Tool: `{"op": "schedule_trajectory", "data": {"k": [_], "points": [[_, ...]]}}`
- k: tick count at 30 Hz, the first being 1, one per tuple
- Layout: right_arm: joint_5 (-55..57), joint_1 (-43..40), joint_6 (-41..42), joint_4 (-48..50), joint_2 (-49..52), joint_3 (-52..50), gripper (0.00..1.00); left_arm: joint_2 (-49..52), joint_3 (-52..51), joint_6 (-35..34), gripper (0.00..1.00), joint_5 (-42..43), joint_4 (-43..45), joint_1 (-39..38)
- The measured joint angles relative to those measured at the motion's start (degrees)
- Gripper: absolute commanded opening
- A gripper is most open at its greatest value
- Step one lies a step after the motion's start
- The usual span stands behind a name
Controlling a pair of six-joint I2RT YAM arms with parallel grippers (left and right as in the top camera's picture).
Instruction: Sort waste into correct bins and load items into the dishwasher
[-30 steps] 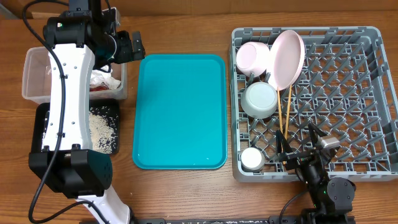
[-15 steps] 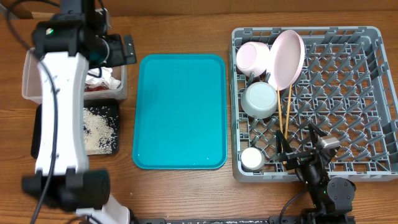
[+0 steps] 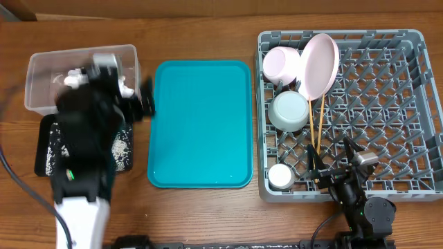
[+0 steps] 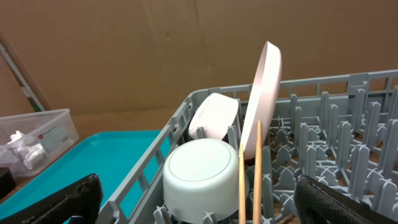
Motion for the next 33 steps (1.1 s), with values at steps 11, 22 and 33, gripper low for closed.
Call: {"op": "schedule_trajectory", "data": {"k": [11, 22, 33], "points": [[0.0, 0.0, 0.0, 0.0, 0.0, 0.0, 1.00, -36.1, -43.2, 0.0, 1.00, 0.5, 20.6, 0.0], [0.0, 0.0, 0.0, 0.0, -0.1, 0.0, 1.00, -50.7, -53.4, 0.0, 1.00, 0.2, 20.8, -0.6], [0.0, 0.0, 0.0, 0.0, -0.1, 0.0, 1.00, -55.1, -53.6, 0.2, 1.00, -1.4, 16.5, -2.3]]}}
